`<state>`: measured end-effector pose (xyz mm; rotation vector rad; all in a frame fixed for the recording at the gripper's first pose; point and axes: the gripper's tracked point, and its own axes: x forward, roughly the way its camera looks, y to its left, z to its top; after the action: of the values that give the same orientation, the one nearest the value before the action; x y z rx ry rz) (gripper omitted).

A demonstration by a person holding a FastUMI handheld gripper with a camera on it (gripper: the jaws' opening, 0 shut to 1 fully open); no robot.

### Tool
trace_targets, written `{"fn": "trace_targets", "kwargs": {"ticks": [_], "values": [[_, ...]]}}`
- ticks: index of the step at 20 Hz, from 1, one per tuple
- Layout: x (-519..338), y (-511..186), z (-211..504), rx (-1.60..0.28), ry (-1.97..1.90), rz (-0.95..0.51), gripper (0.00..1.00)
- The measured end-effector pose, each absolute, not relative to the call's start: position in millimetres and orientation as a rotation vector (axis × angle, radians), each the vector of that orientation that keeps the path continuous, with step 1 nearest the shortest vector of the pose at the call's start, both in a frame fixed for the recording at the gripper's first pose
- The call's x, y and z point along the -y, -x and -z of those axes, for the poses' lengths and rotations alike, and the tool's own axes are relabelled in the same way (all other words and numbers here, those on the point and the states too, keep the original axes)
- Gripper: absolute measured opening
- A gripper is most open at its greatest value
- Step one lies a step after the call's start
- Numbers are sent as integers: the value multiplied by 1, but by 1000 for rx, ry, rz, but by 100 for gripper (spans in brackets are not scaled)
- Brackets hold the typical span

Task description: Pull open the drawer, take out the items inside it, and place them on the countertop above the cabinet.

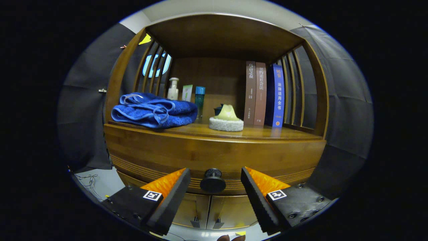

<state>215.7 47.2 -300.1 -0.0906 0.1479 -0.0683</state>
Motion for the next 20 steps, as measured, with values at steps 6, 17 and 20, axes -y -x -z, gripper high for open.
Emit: {"fn": "trace_targets", "kwargs": {"ticks": [6, 17, 20], "values": [[-48, -171, 262, -137, 73, 83, 99], [-55, -78, 182, -112, 76, 54, 99], [-59, -58, 158, -107, 69, 42, 98]]}}
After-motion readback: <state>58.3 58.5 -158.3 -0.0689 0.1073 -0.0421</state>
